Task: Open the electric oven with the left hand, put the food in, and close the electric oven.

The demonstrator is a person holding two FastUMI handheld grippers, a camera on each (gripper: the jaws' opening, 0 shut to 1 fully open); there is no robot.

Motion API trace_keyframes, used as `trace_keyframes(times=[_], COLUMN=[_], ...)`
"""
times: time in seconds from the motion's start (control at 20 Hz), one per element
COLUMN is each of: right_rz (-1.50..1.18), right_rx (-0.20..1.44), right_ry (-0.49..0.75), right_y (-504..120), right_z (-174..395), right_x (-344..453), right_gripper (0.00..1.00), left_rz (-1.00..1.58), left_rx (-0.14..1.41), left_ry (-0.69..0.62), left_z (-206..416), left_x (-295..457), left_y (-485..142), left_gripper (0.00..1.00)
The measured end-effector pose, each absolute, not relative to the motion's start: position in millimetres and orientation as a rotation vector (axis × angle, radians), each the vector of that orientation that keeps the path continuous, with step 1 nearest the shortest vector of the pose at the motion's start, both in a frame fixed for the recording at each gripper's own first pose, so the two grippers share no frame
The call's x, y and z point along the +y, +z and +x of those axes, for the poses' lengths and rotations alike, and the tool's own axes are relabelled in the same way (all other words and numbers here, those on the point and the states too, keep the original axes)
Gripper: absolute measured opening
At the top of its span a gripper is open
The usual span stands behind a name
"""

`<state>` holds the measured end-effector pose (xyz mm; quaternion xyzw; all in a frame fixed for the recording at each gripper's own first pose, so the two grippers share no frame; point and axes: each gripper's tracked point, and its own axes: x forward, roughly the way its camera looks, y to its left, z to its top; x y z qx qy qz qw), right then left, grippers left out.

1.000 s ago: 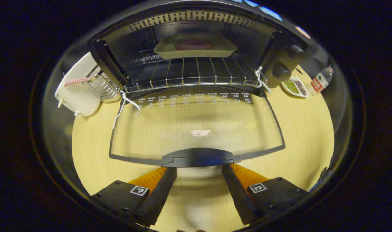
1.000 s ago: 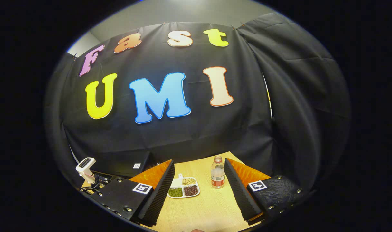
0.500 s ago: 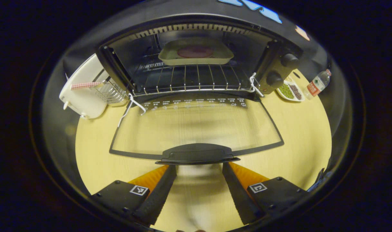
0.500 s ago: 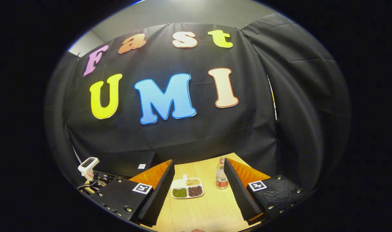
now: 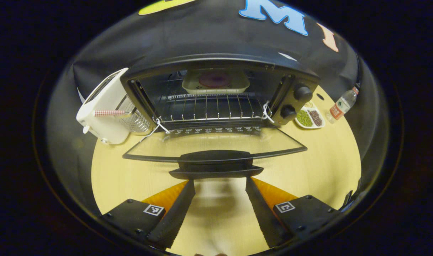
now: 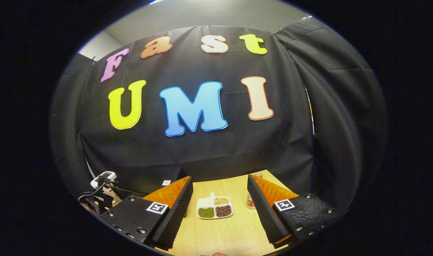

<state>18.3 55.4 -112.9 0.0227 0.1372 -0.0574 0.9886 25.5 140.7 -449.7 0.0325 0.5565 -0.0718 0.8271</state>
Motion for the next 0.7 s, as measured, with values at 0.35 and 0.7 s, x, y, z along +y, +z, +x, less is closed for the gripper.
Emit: trace_keyframes(times=[0.35, 0.7], right_rz=[0.034, 0.036], right_rx=[0.274, 0.280], right_ry=[-0.141, -0.149], right_y=[-111, -112], right_z=[12, 10], right_x=[46, 39], right_gripper=[0.93, 0.93], left_rz=[0.059, 0.066], left_rx=[1.140, 1.060], left_ry=[-0.136, -0.145], left_z=[46, 68], left_x=[139, 132], left_y=[-446, -437], left_gripper=[1.00, 0.98])
